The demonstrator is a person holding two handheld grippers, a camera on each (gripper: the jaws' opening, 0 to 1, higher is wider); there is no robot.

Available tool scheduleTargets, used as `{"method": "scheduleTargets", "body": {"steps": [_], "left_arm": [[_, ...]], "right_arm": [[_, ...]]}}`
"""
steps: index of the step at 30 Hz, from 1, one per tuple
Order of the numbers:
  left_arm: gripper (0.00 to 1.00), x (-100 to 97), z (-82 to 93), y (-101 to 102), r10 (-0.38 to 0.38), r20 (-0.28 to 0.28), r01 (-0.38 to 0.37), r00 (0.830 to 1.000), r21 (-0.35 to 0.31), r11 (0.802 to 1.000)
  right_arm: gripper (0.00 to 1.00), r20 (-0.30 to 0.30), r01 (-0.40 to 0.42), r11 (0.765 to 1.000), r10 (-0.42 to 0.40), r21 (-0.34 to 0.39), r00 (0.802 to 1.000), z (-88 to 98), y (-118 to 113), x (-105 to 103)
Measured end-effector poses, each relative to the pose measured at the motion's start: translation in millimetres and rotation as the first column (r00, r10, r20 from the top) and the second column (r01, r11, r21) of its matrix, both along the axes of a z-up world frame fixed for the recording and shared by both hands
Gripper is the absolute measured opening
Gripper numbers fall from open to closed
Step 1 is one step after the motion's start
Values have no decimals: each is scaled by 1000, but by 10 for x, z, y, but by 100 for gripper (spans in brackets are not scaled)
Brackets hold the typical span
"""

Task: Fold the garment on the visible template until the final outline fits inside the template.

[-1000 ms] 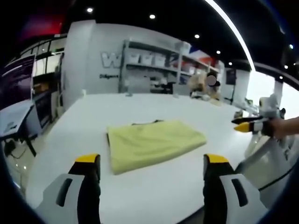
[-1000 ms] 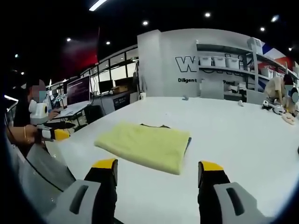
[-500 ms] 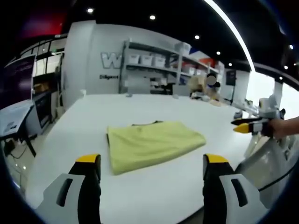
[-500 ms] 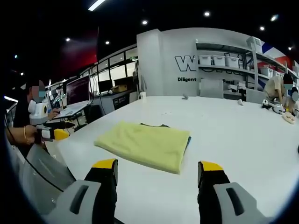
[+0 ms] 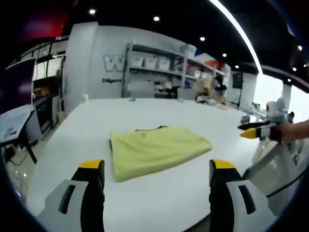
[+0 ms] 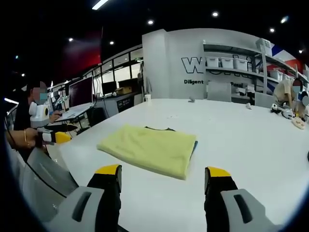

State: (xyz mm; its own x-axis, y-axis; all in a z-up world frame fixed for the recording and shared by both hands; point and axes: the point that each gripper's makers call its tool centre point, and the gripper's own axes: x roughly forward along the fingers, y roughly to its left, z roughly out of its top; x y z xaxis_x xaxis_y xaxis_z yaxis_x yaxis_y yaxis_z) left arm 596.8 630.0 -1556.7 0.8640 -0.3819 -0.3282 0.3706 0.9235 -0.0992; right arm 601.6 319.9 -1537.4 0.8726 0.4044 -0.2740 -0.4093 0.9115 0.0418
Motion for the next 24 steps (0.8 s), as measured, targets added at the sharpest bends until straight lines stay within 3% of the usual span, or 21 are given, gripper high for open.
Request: {"method": "scheduleTargets", "body": {"steps": [3, 24], "left_arm": [[83, 1, 3, 12, 4, -3, -4, 1000, -16, 1000], [82, -40, 3, -12, -10, -16, 9, 1000, -13, 1000]], "right_arm": [[67, 12, -14, 1000, 14, -14, 1000, 24, 83, 25], [67, -37, -13, 1000, 13, 4, 999, -48, 61, -10]]}}
